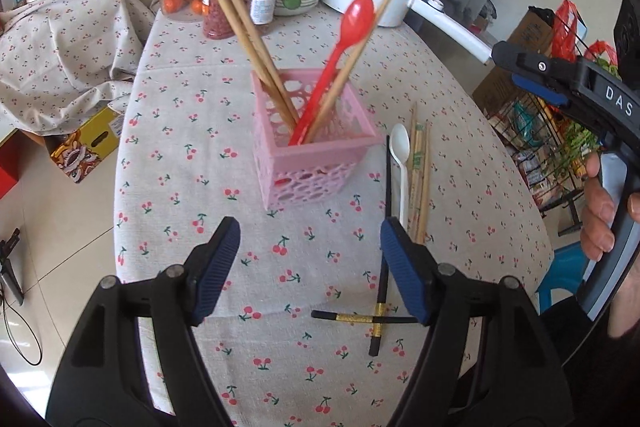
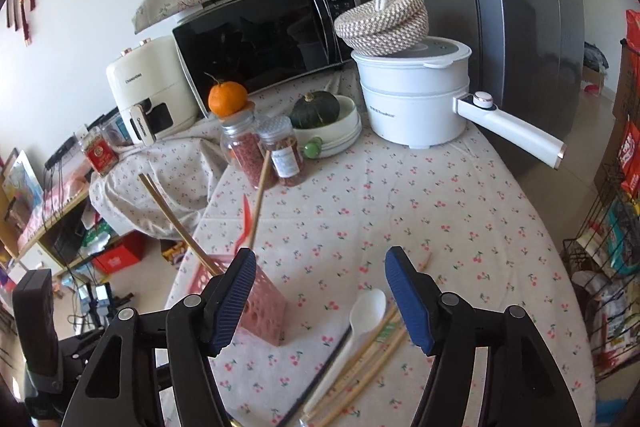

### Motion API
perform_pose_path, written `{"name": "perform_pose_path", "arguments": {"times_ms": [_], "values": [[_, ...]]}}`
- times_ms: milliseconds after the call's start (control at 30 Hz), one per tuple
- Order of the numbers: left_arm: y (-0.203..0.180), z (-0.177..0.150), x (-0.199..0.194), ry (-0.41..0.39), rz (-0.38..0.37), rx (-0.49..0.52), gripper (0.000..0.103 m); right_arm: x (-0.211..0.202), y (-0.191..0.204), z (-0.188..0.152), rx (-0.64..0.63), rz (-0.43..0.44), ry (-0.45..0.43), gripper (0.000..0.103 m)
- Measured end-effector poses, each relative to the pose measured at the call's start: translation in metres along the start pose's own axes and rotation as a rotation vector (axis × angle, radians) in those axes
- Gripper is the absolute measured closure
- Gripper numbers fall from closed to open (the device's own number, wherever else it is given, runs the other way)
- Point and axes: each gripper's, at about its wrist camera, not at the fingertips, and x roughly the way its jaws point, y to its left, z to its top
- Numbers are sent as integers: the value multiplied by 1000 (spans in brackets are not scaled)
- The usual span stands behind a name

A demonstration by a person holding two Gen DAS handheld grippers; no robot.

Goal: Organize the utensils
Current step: 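Lower the left tool and grasp a black chopstick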

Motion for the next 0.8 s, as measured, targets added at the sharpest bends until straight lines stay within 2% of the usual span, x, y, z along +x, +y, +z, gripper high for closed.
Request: {"name": "perform_pose_path", "arguments": {"times_ms": [300, 467, 567, 633, 733, 767, 800], "values": [[-69, -32, 28, 131, -56, 320, 30, -21, -58, -24, 34, -138, 185, 28], [-108, -54, 41, 208, -91, 552, 30, -44, -84, -32, 85, -166, 230, 27], [-124, -64, 50, 258, -110, 632, 30, -59, -92, -38, 71, -201, 237, 24], [-131, -69, 55, 285, -117, 668, 34, -65, -95, -44, 53, -220, 252, 23], [-136, -75, 63, 329, -117, 691, 47, -73, -98, -55, 39, -228, 274, 23], [-137, -76, 65, 342, -115, 693, 55, -76, -99, -58, 38, -224, 275, 23], [-138, -78, 67, 356, -114, 696, 67, -77, -99, -60, 39, -218, 274, 23]]}}
